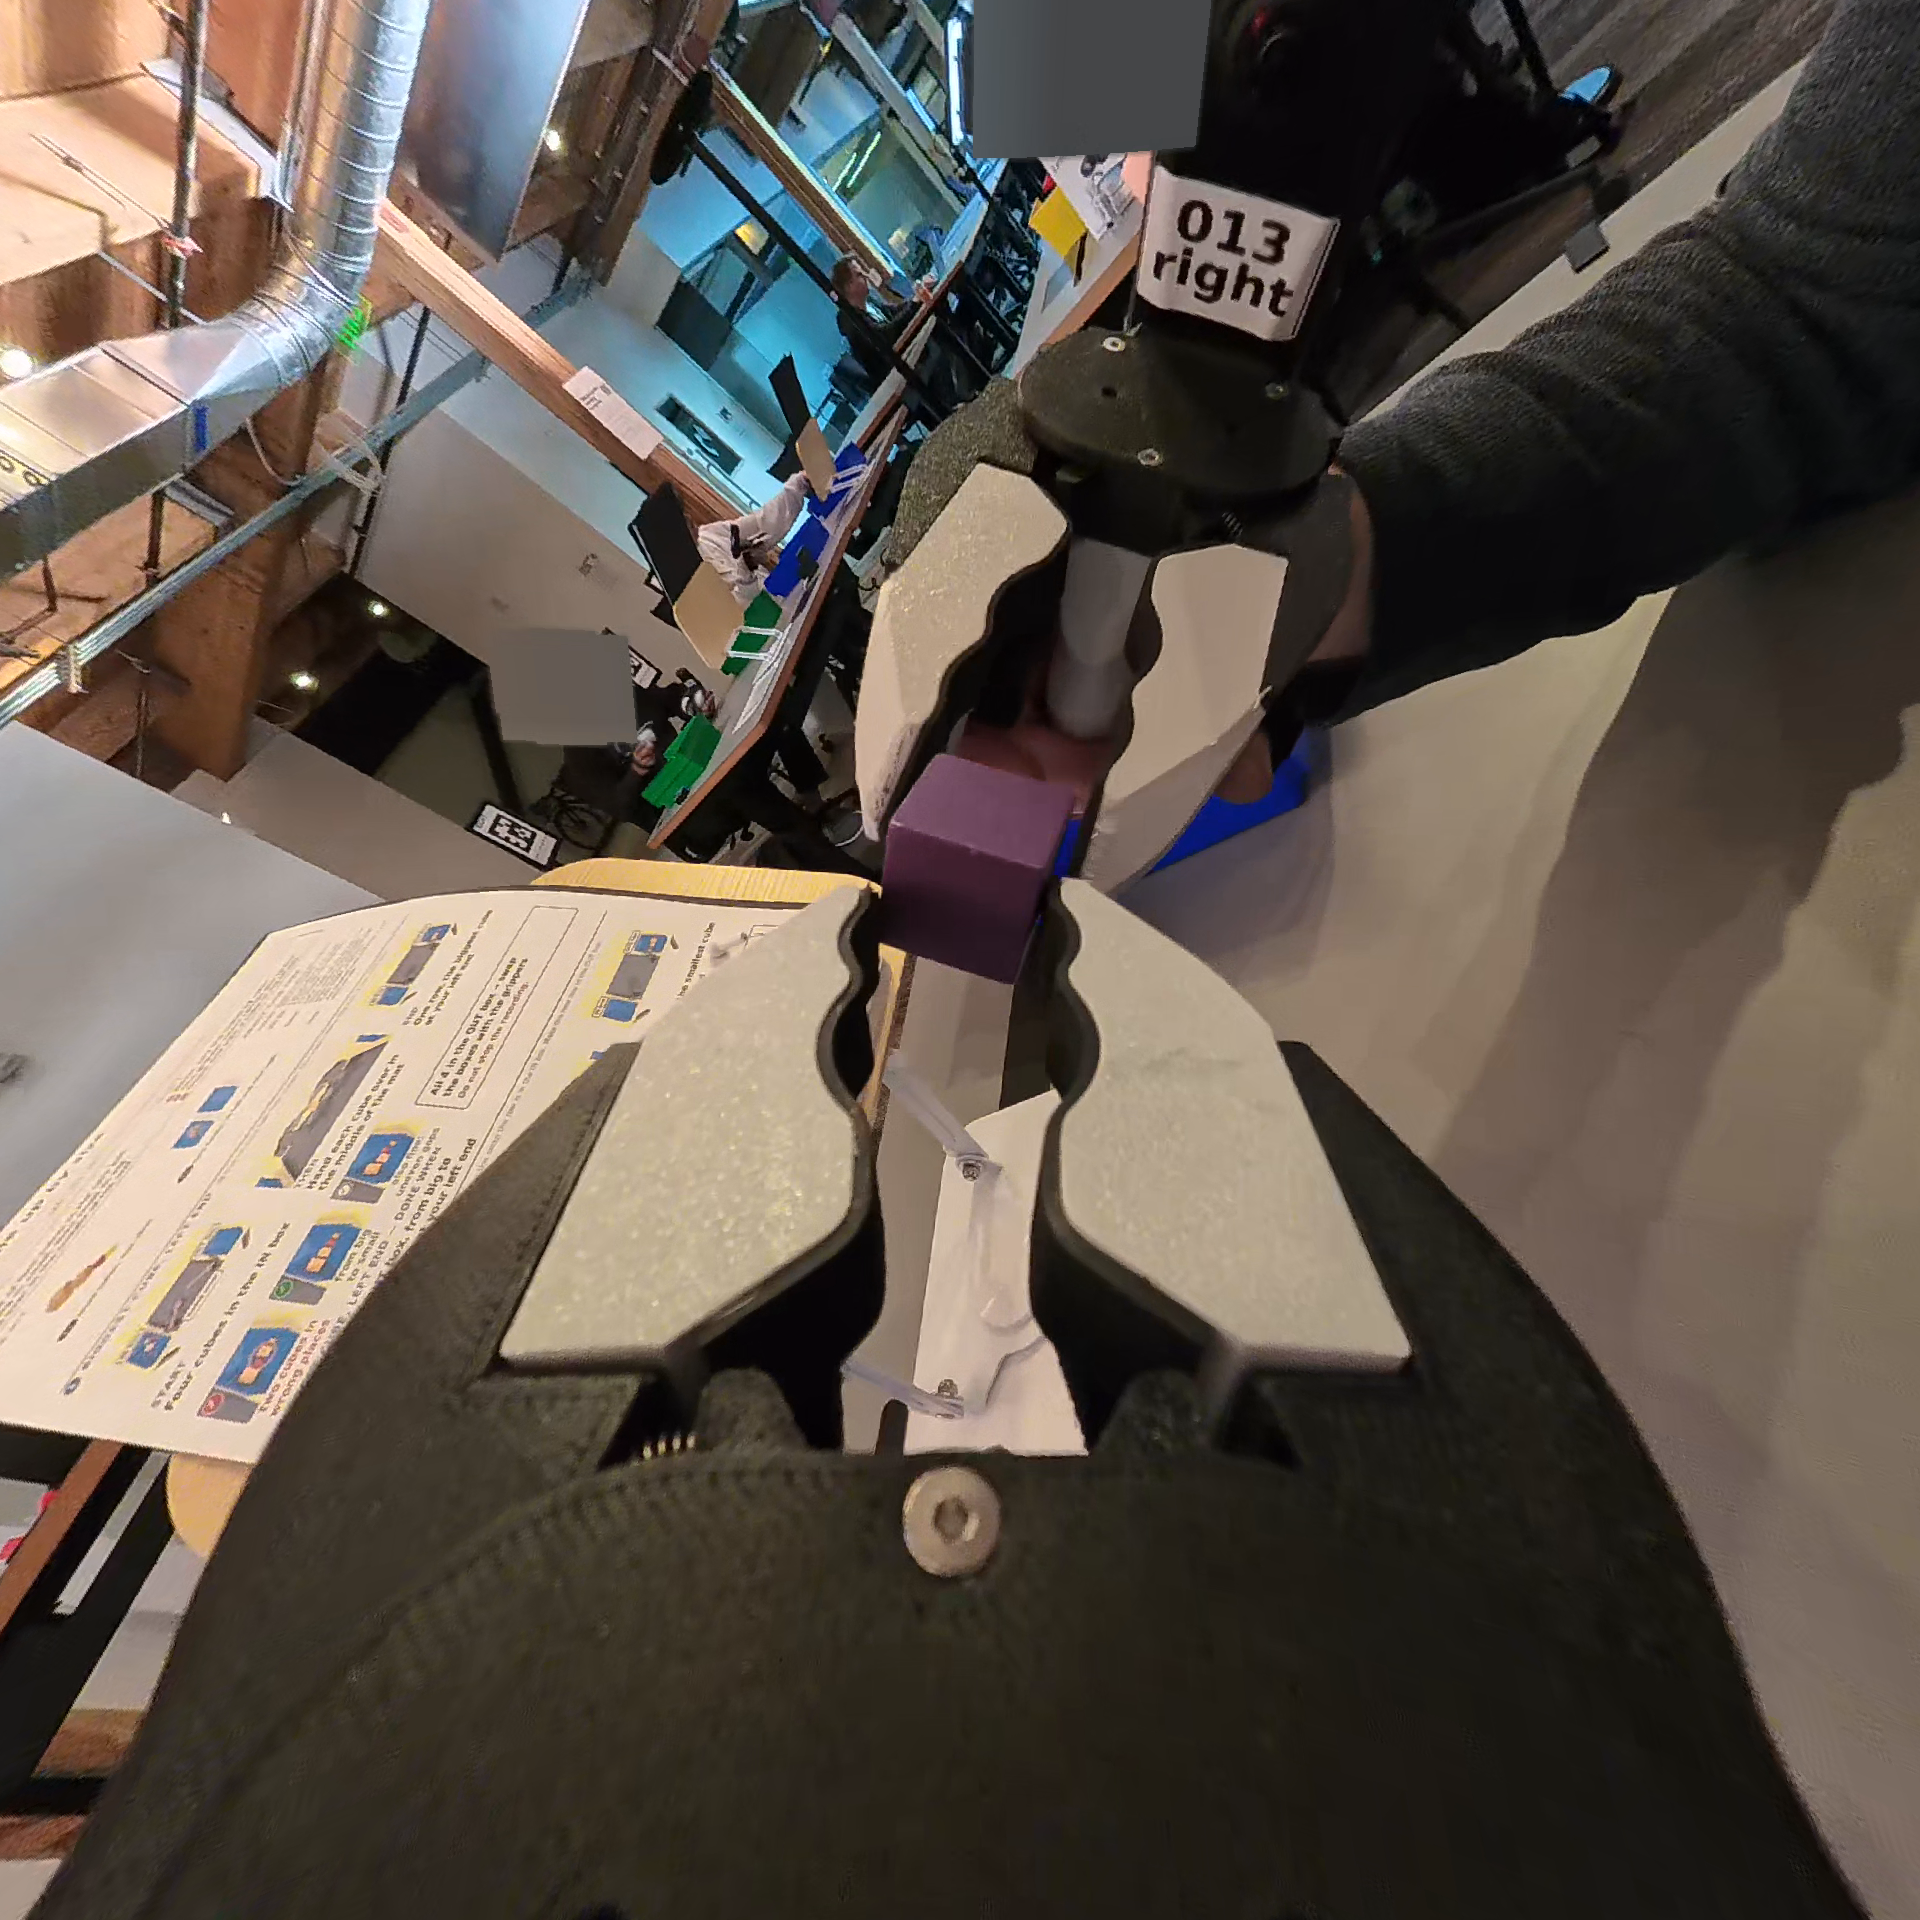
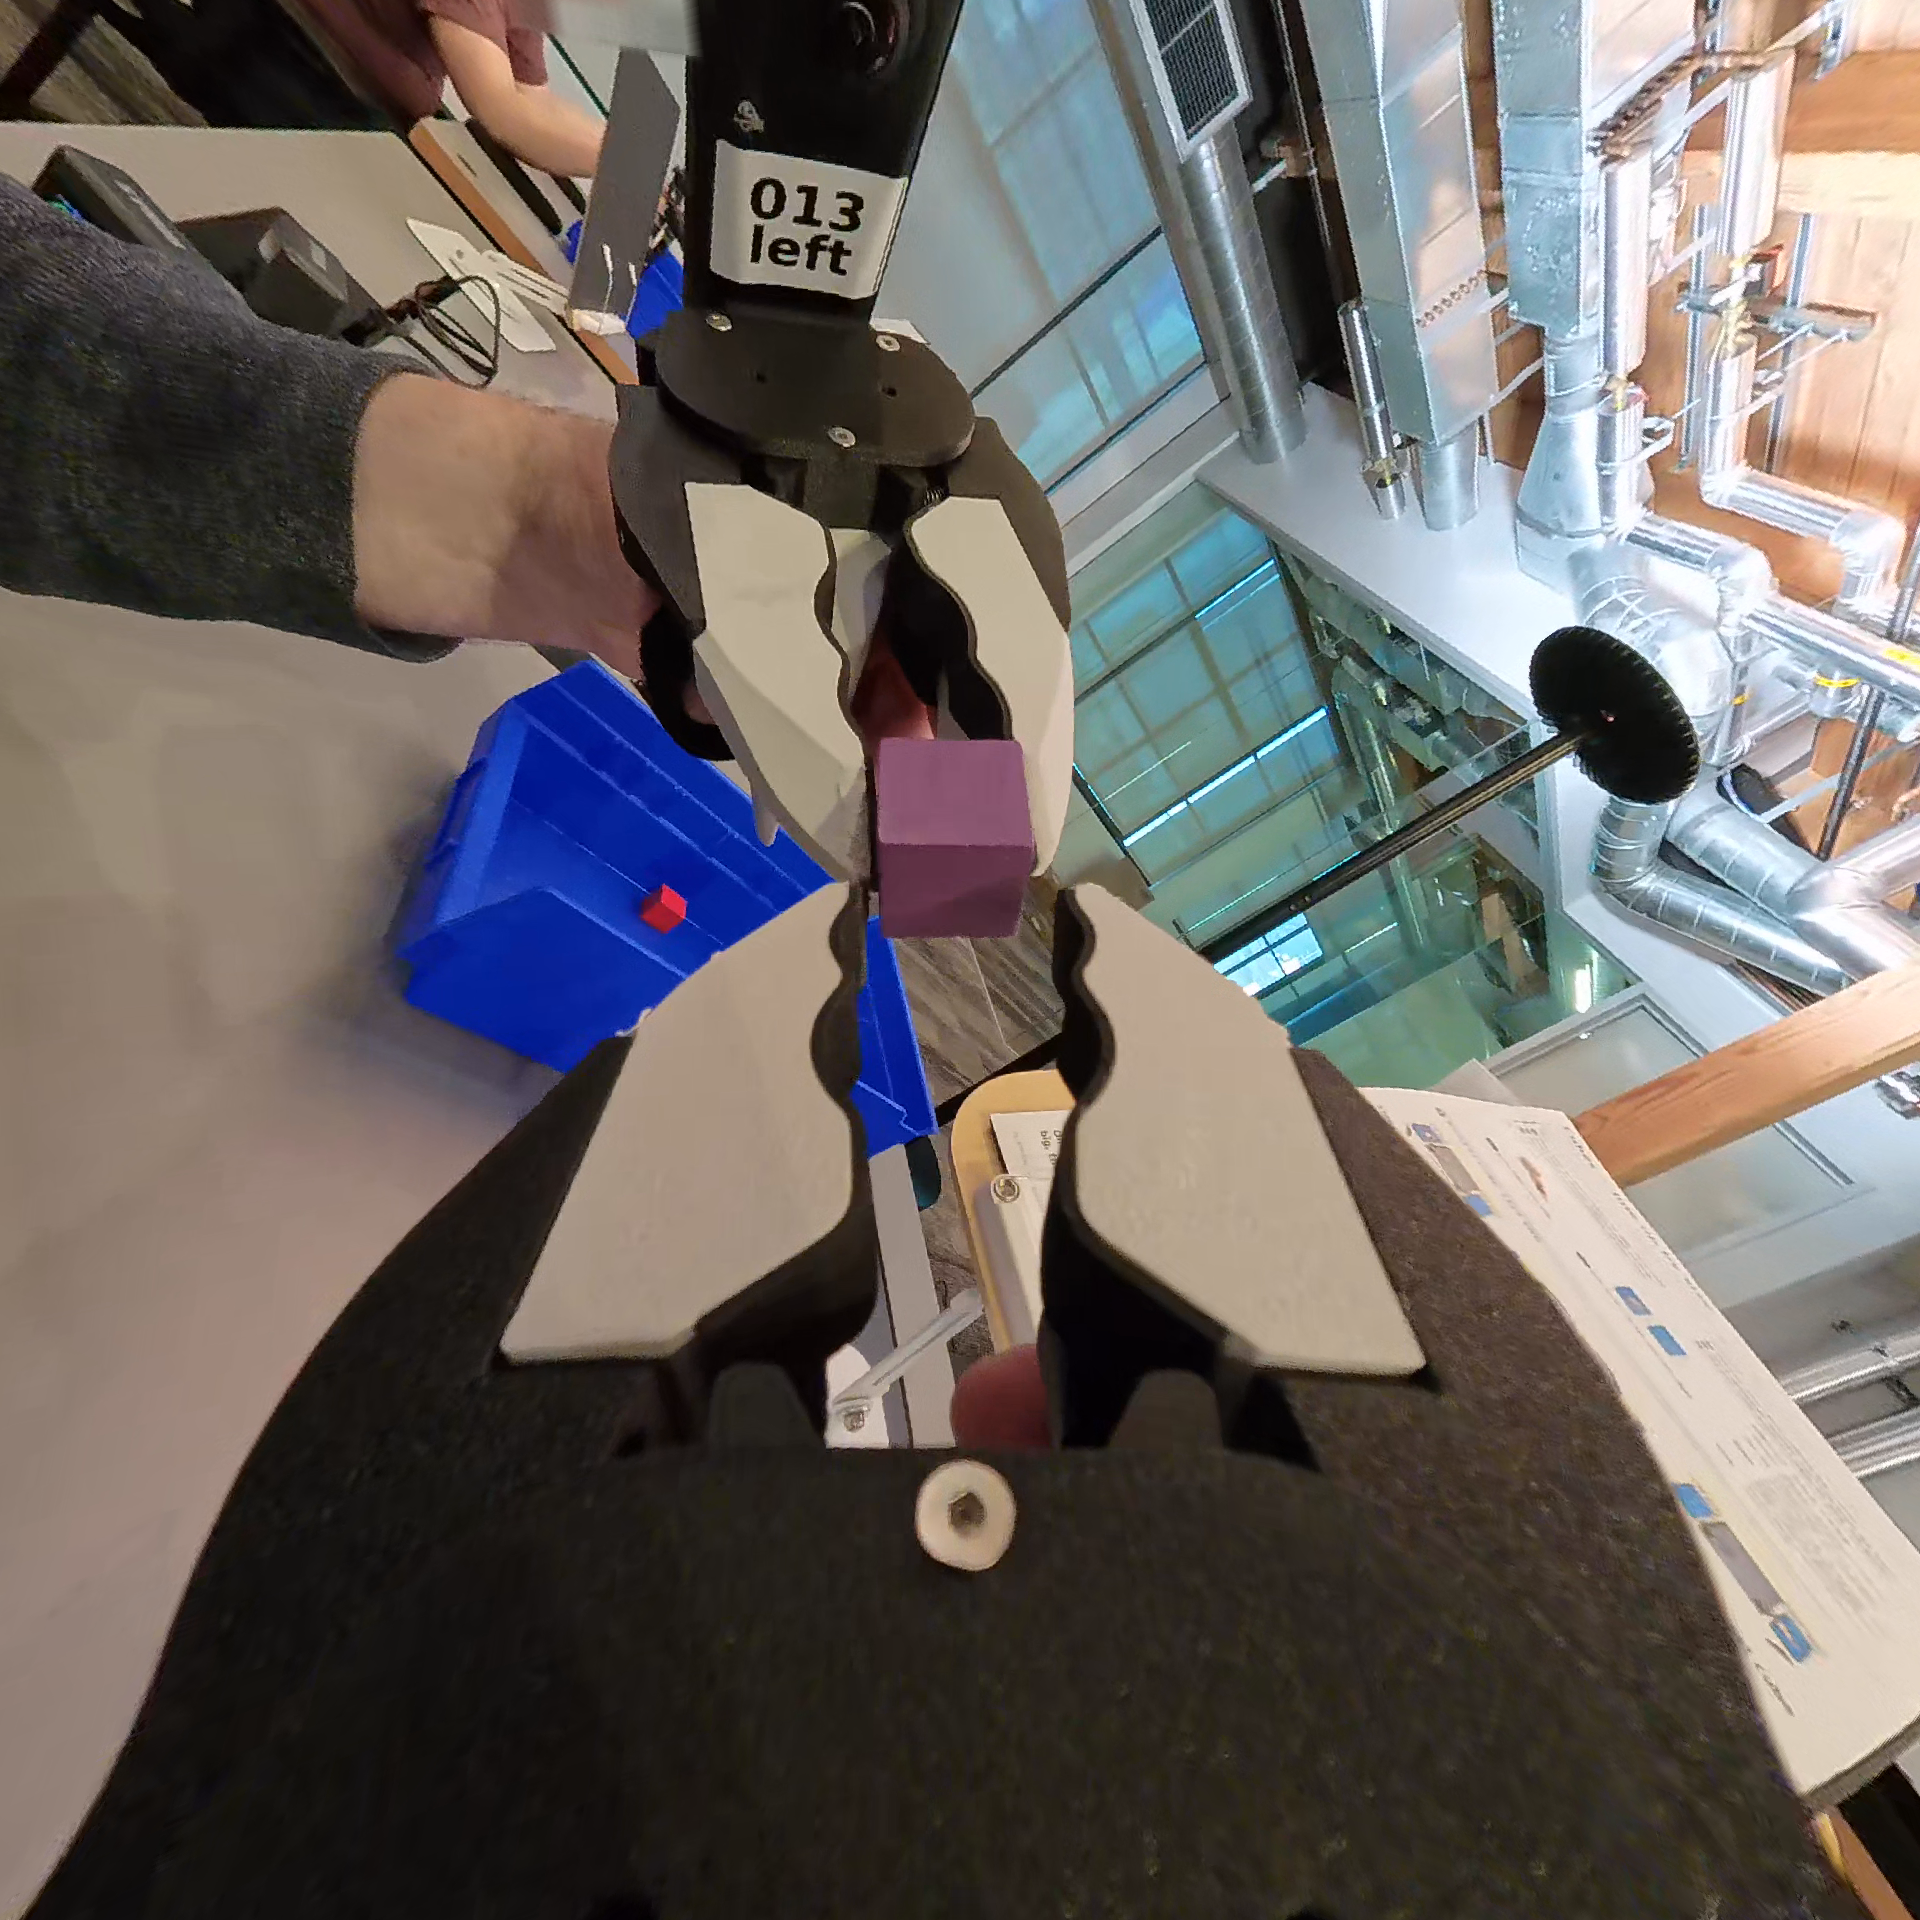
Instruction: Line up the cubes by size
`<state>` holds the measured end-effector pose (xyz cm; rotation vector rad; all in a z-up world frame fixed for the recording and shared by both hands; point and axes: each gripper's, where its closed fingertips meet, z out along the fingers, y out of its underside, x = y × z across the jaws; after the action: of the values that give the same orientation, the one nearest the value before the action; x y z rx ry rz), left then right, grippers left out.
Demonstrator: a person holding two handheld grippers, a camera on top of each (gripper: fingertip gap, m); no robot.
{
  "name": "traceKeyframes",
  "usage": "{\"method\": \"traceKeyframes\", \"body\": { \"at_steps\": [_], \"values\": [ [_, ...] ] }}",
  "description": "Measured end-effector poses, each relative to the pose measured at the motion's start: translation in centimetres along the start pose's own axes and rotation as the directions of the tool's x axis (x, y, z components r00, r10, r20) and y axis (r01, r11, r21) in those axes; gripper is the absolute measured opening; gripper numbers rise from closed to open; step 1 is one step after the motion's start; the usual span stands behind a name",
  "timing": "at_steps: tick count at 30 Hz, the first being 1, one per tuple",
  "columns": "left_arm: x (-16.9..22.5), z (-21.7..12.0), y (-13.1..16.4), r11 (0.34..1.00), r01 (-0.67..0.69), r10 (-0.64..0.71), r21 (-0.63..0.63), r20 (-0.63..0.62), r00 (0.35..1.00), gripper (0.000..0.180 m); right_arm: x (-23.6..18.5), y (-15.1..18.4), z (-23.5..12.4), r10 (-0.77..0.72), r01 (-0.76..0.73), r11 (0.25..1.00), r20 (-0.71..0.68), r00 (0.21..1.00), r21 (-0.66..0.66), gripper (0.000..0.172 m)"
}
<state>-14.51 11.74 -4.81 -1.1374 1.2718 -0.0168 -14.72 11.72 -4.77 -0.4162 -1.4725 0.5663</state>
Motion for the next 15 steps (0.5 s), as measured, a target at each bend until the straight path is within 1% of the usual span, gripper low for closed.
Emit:
{"method": "traceKeyframes", "body": {
  "at_steps": [3, 15],
  "values": [
    [0.17, 0.00, -0.11, 1.000, 0.004, -0.003, 0.007, -0.011, 1.000, 0.029, -0.45, -0.14, -0.05, -0.001, 0.000, 1.000, 0.023, 1.000, 0.013, 0.031],
    [0.69, 0.05, -0.13, 1.000, 0.006, -0.005, 0.016, -0.044, 0.999, 0.029, -0.78, -0.31, -0.29, -0.008, 0.007, 0.999, 0.037, 0.999, 0.033, 0.025]
  ]
}}
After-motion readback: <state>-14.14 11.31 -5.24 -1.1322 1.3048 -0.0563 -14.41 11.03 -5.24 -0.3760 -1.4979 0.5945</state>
